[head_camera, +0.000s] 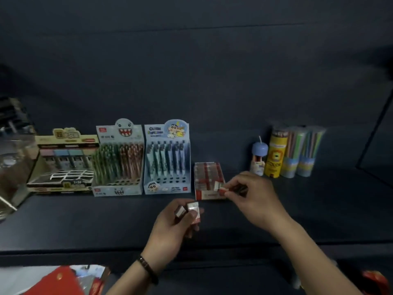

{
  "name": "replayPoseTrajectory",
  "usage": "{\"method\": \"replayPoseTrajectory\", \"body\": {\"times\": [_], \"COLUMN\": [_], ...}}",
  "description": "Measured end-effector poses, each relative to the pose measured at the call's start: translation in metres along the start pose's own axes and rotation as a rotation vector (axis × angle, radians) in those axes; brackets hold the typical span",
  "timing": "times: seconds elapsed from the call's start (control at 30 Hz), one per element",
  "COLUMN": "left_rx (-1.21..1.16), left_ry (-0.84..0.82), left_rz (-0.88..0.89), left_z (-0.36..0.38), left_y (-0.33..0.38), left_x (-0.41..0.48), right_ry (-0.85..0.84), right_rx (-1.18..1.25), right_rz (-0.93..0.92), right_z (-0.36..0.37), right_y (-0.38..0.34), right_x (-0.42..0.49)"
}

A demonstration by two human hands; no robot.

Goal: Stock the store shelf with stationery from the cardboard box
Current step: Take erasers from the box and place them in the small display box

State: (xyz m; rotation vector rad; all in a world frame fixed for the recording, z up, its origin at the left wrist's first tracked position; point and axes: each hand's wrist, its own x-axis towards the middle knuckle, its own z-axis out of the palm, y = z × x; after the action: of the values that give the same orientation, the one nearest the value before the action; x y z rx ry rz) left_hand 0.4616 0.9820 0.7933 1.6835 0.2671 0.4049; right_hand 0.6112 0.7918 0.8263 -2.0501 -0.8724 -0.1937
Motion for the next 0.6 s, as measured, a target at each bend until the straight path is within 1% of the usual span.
{"method": "replayPoseTrajectory", "body": {"times": [0.1, 0.23, 0.33, 0.47, 0.6], "left_rx": [0.074, 0.075, 0.06, 0.058, 0.05], "left_ry": [0.024, 0.089, 0.091, 0.094, 0.058], "left_rz": [-0.006, 0.005, 0.02, 0.029, 0.002], "left_z": [-0.005, -0.015, -0.022, -0.026, -0.028], "left_y": [-0.005, -0.016, -0.02, -0.02, -0.017], "left_x": [0.03, 0.059, 0.074, 0.087, 0.097], "right_ry": [-0.081, -0.198, -0.266, -0.256, -0.242], "right_rx": [-0.068, -0.159, -0.187, -0.211, -0.256], "right_rz": [-0.05, -0.078, -0.06, -0.032, -0.044], "right_z": [0.016, 0.038, 0.051, 0.062, 0.067], "right_y": [0.016, 0.025, 0.025, 0.027, 0.025], "right_x": [0.04, 0.078, 0.092, 0.097, 0.093]}}
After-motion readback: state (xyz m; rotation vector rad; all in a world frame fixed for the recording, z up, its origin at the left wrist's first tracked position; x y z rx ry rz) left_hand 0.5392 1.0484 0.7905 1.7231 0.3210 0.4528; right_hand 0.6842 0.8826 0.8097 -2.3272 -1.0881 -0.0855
